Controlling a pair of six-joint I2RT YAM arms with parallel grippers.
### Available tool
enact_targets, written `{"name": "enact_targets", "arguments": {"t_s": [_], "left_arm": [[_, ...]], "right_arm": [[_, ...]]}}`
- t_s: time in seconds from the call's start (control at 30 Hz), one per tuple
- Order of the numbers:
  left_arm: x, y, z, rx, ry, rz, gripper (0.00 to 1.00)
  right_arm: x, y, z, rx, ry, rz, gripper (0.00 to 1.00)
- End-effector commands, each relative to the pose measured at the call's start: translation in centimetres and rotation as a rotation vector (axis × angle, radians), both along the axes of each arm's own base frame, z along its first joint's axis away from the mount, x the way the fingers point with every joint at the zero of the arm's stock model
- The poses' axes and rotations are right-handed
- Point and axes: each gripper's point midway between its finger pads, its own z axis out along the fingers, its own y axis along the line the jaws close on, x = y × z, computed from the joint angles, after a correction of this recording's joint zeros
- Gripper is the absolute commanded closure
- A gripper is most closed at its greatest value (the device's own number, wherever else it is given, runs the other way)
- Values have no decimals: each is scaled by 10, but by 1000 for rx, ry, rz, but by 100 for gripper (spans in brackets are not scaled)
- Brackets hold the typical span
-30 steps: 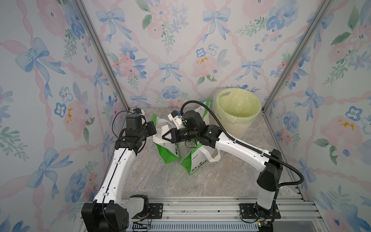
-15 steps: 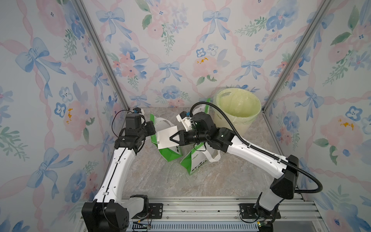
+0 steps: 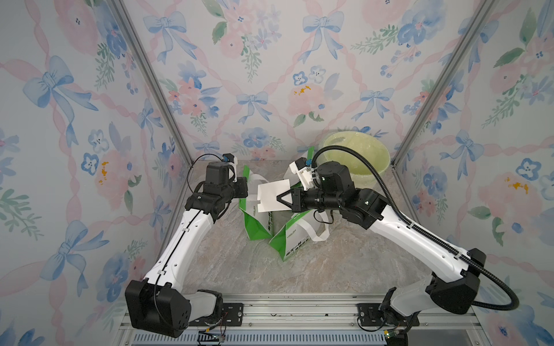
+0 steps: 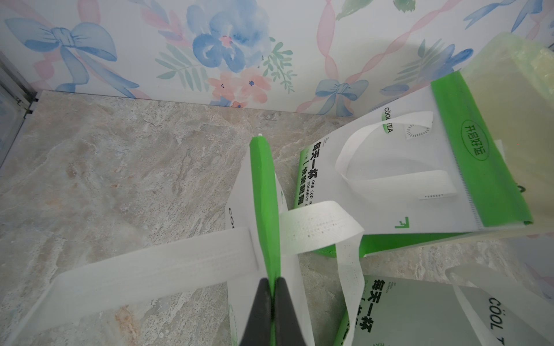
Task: Shred takeout receipts and throw away
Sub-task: Place the takeout bag at the center of the board, then adjust the takeout bag at the center of the board.
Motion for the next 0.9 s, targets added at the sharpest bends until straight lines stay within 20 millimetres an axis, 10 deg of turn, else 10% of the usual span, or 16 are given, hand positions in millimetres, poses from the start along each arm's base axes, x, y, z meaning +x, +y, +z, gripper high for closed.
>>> {"name": "enact_targets", "arguments": {"t_s": [0.0,0.43,0.87], "left_arm": [[2,-1,1,39,4,-19,93],[1,-9,17,7,-27,-57,44],[6,2,3,64,-5,-11,93]], "right_arm": [[1,-10,-14,-54,7,-14,100],[6,-24,-8,-61,-9,-31,100],[7,-34,-5,-53,-21,-53,100]]}}
